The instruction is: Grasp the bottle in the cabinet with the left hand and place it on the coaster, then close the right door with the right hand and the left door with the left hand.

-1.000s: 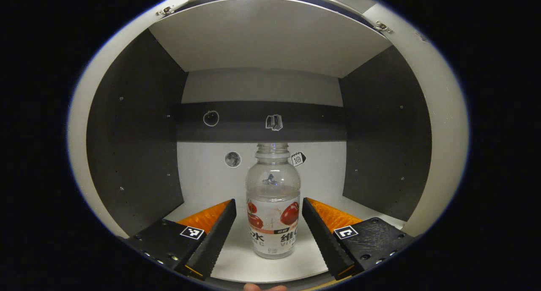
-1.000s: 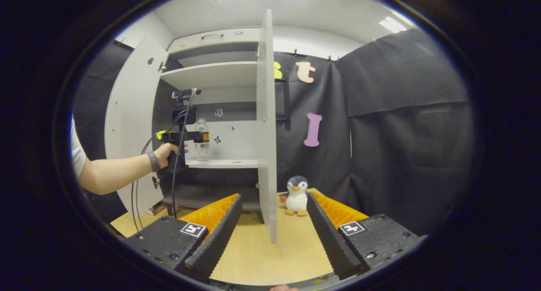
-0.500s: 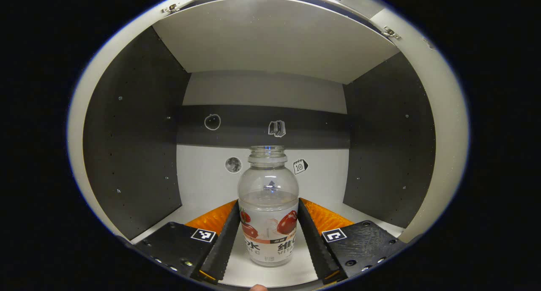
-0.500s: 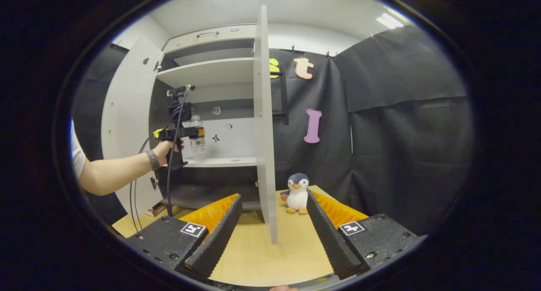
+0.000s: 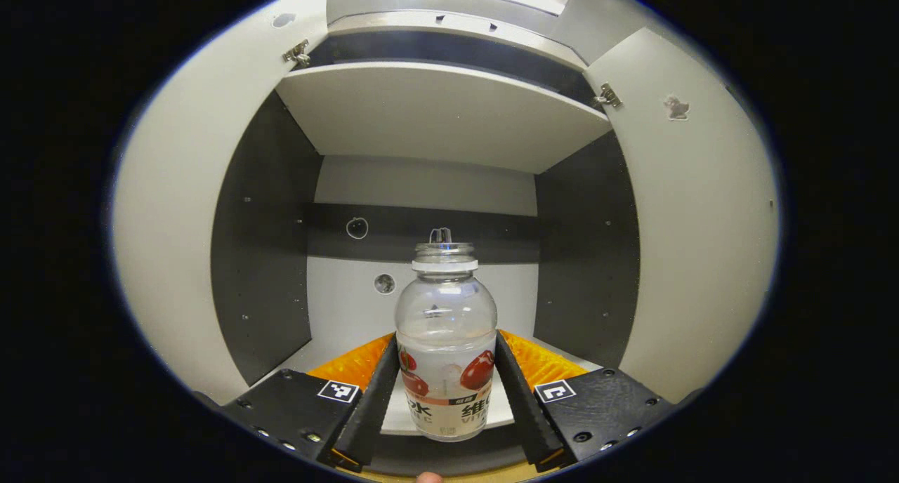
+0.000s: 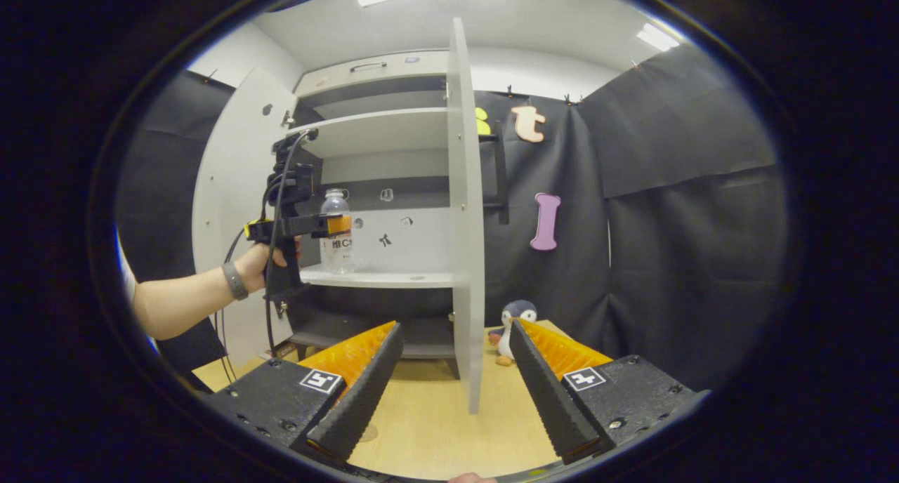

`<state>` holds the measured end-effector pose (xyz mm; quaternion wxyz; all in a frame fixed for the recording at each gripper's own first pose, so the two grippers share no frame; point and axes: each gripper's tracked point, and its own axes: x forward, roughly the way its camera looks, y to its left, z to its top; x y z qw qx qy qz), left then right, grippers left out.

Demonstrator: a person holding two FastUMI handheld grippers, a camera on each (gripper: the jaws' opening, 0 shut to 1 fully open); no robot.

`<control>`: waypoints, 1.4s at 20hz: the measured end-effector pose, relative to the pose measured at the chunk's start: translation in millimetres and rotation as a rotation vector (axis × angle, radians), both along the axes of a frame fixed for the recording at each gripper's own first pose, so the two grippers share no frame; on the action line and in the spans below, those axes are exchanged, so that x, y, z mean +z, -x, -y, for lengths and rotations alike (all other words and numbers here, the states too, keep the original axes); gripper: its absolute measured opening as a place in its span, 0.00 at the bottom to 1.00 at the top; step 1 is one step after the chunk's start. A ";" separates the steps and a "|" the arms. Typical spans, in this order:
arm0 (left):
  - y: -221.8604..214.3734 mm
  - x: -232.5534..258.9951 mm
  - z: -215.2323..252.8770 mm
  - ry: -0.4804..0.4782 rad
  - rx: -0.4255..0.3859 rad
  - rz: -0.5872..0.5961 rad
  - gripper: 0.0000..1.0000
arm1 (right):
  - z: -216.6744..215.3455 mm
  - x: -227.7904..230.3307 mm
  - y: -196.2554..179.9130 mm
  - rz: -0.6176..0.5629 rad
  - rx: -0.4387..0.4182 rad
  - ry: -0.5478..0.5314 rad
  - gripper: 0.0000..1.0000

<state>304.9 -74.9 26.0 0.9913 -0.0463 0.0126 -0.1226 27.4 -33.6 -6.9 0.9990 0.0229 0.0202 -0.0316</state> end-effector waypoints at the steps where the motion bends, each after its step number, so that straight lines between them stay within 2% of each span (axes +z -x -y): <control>1: 15.1 -5.2 0.3 0.004 0.002 -0.002 0.76 | -2.4 2.2 1.3 0.003 0.012 0.001 0.99; 4: 72.2 -31.6 3.6 0.029 -0.001 -0.008 0.76 | -7.4 10.4 6.2 0.017 0.040 0.008 1.00; 7: 123.8 -71.5 12.4 0.013 -0.003 -0.014 0.76 | -9.2 18.4 10.0 0.027 0.054 0.025 1.00; 9: 150.1 -96.5 19.5 -0.018 -0.004 -0.020 0.76 | -11.9 24.0 11.9 0.032 0.064 0.018 1.00; 10: 163.3 -109.2 24.0 -0.025 0.000 -0.020 0.80 | -12.0 25.3 13.5 0.033 0.066 0.017 0.97; 11: 175.1 -121.5 27.8 -0.025 0.008 -0.020 0.76 | -11.7 26.8 14.6 0.032 0.064 0.023 0.97; 15: 216.6 -179.0 49.6 -0.063 0.021 -0.057 0.76 | -12.4 36.0 25.4 0.033 0.058 0.056 1.00; 16: 225.7 -191.4 54.0 -0.071 0.014 -0.065 0.76 | -12.4 36.8 27.9 0.027 0.056 0.064 0.97; 22: 259.3 -244.7 53.0 -0.100 0.038 -0.115 0.76 | -10.5 37.5 36.2 -0.008 0.040 0.065 1.00; 25: 262.2 -264.5 47.7 -0.074 0.061 -0.162 0.76 | -7.4 36.6 39.0 -0.020 0.037 0.068 1.00; 26: 264.2 -268.7 47.3 -0.059 0.065 -0.165 0.80 | -5.9 35.9 40.0 -0.024 0.034 0.070 1.00; 28: 268.0 -275.1 48.6 -0.051 0.078 -0.173 0.76 | -4.9 32.7 40.9 -0.035 0.033 0.066 1.00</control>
